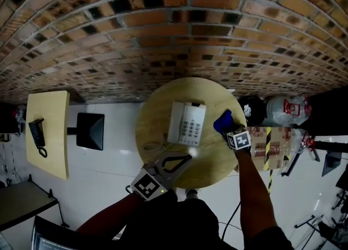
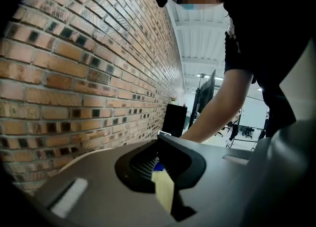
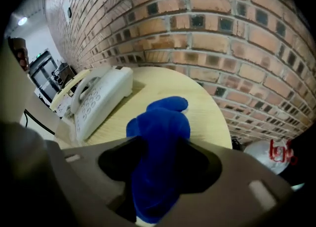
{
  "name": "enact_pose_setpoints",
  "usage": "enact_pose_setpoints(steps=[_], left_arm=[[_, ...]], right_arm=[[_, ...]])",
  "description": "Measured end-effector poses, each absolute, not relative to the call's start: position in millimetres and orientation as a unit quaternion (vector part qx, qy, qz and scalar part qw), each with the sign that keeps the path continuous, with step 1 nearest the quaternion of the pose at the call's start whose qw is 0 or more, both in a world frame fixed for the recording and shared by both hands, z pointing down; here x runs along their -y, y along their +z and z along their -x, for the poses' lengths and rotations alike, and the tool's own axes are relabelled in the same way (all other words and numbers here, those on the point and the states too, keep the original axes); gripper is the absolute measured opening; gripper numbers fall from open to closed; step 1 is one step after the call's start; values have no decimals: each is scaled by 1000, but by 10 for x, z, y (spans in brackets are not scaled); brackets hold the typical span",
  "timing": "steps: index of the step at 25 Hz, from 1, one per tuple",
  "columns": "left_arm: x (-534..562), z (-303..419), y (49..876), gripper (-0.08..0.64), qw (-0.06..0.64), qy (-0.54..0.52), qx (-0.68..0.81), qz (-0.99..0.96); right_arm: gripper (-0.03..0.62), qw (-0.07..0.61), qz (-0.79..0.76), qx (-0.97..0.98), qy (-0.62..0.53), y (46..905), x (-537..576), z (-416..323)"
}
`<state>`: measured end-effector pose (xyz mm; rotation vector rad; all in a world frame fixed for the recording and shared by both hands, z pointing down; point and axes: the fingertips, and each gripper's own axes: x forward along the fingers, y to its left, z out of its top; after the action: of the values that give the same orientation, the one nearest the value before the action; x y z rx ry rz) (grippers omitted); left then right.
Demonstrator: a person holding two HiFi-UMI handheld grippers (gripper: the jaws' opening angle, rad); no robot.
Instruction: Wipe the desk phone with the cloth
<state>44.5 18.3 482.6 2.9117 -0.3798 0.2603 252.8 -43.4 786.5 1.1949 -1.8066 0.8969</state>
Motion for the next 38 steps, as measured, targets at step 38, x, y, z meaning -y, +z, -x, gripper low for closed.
enact_pose_setpoints(steps=[38], left_arm=[[-86,253,4812,-11,115,62,198,-971]], right_arm=[[83,393,-307,834,236,7238,1133,-596]])
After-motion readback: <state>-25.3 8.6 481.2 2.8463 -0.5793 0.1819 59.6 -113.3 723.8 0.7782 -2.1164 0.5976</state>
